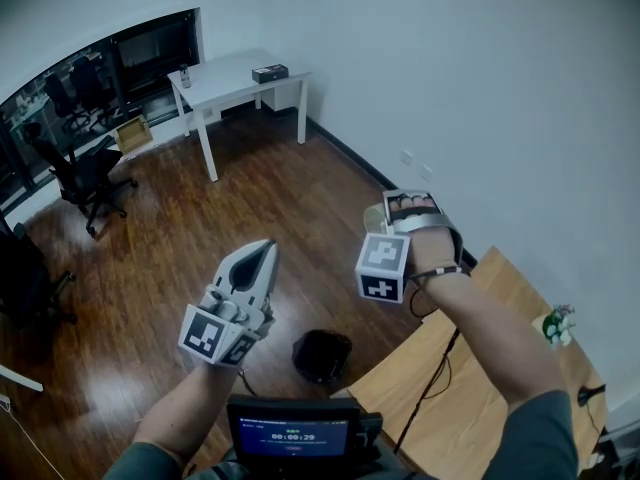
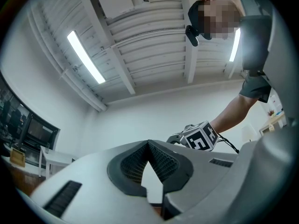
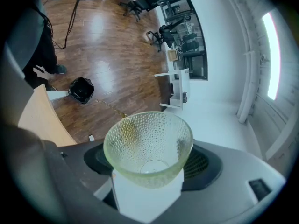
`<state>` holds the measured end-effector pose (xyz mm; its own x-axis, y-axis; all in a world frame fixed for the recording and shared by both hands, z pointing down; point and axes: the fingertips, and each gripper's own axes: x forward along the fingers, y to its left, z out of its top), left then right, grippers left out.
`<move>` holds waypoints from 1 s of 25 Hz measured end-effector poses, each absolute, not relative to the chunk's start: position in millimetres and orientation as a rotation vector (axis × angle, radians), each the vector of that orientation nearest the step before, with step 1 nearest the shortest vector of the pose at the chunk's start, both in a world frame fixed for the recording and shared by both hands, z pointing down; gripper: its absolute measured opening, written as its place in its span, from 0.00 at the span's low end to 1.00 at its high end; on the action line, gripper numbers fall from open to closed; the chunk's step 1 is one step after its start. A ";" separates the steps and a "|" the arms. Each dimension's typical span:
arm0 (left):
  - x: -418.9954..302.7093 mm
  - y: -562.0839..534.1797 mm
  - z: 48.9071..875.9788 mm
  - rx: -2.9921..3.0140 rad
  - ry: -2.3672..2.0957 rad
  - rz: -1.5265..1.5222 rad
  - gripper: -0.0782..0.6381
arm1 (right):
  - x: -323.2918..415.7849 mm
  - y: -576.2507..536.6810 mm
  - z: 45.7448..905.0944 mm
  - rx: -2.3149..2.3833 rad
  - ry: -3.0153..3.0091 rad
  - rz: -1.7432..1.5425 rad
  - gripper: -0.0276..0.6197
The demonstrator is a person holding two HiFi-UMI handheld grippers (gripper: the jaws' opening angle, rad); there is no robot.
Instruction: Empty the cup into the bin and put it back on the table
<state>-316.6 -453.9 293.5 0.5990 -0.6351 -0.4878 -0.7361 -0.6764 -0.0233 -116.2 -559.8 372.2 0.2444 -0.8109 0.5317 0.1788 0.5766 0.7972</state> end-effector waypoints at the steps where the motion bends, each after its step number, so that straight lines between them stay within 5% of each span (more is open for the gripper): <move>1: -316.7 -454.1 293.5 -2.603 1.133 0.665 0.10 | -116.6 -560.2 371.5 0.680 -1.120 -0.761 0.66; 25: -323.9 -456.6 296.7 -2.612 1.124 0.657 0.10 | -127.5 -563.2 346.6 0.678 -1.025 -0.876 0.66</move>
<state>-323.9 -456.6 296.7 0.6070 -0.6310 -0.4830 -0.7305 -0.6824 -0.0265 -127.5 -563.2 346.6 0.2507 -0.8659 0.4329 0.2928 0.4941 0.8186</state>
